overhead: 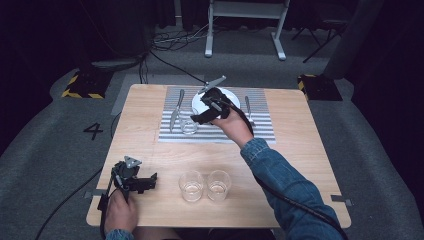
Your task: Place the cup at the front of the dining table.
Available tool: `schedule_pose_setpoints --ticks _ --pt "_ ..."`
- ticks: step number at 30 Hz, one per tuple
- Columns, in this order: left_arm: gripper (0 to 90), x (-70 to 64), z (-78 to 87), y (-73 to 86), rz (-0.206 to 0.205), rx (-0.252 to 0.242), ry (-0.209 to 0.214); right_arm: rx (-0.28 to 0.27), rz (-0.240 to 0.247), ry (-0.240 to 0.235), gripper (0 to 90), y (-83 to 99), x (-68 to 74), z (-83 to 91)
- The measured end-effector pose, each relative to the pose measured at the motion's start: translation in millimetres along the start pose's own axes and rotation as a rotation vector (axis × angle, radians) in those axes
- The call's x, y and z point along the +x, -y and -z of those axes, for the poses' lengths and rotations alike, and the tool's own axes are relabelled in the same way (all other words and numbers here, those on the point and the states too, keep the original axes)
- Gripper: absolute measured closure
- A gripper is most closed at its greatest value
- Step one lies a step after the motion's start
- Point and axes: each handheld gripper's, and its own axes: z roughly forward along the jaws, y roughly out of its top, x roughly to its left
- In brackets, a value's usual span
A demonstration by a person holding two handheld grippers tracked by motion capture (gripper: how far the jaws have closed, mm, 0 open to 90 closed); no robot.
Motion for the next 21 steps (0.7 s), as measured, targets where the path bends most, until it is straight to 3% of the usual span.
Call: schedule_pose_setpoints --ticks 11,21 --pt "0.0 0.0 0.1 -0.1 0.000 0.002 0.002 -0.015 -0.022 0.016 16.5 30.2 -8.8 44.8" --pt "0.0 0.0 0.1 -0.1 0.001 0.001 0.002 -0.033 -0.038 0.045 16.2 50.9 -15.2 74.9"
